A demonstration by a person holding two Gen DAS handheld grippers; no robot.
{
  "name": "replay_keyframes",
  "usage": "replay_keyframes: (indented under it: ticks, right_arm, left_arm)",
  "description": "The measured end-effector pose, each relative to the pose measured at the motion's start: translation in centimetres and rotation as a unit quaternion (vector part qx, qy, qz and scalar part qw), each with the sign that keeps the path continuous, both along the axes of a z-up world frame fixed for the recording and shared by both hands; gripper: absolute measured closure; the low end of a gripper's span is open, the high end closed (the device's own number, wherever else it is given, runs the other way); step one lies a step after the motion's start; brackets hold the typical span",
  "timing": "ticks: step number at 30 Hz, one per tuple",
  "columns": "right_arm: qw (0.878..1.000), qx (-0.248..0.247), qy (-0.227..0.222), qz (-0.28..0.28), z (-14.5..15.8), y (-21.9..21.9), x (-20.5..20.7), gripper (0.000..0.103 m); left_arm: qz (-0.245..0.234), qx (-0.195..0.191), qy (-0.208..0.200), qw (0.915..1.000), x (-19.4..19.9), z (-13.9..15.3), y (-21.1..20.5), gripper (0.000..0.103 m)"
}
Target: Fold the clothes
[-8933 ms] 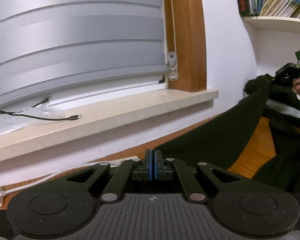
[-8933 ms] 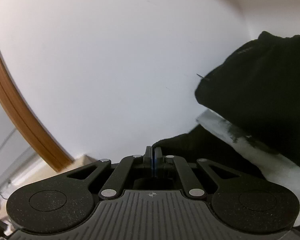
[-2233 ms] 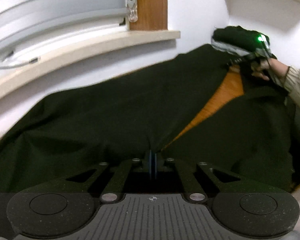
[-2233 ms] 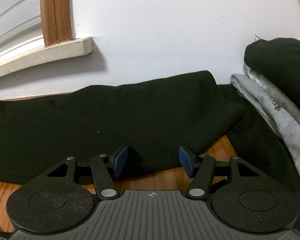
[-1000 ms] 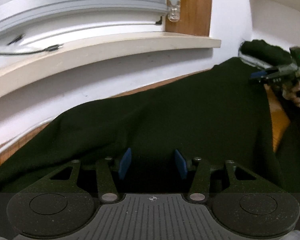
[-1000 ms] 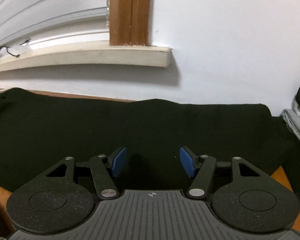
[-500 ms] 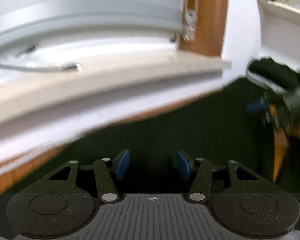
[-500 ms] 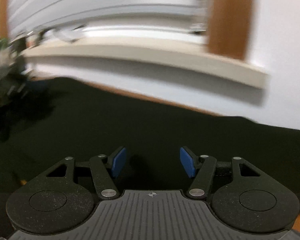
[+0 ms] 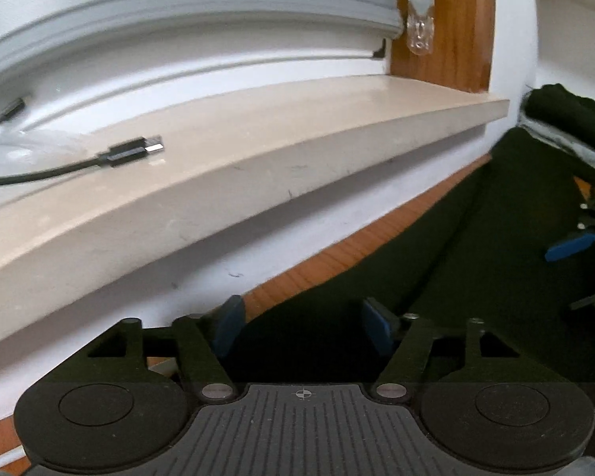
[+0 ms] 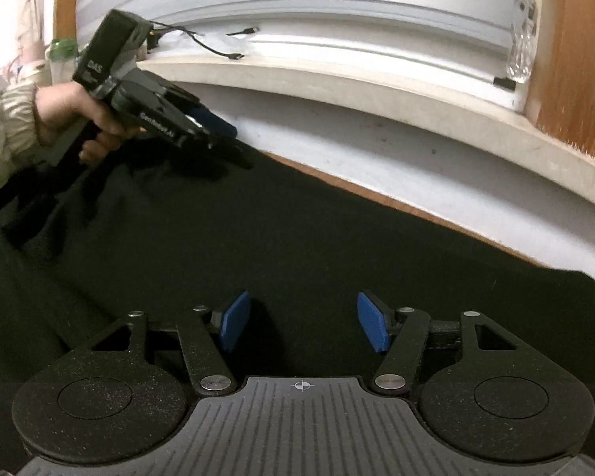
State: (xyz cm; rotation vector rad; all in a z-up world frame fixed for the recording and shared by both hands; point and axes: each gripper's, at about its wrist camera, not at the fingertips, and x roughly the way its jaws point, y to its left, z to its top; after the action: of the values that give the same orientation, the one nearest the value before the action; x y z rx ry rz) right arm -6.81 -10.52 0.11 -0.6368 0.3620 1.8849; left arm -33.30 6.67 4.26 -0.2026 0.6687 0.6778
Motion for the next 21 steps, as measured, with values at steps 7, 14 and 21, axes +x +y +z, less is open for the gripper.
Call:
replay_keyframes:
  ticks: [7, 14, 21]
  right_arm:
    - [1.0, -0.008, 0.011, 0.0, -0.1, 0.1, 0.1, 0.042]
    - [1.0, -0.015, 0.021, 0.002, -0.3, 0.1, 0.6, 0.042]
    - [1.0, -0.016, 0.024, 0.002, -0.3, 0.1, 0.7, 0.042]
  left_arm:
    - [-0.006, -0.001, -0.011, 0.9999, 0.2, 0.6, 0.4, 0.1]
    - [0.066, 0.036, -0.049, 0.9959, -0.2, 1.2, 0.3, 0.1]
    - [0.082, 0.041, -0.02, 0.9956, 0.4, 1.4, -1.0, 0.08]
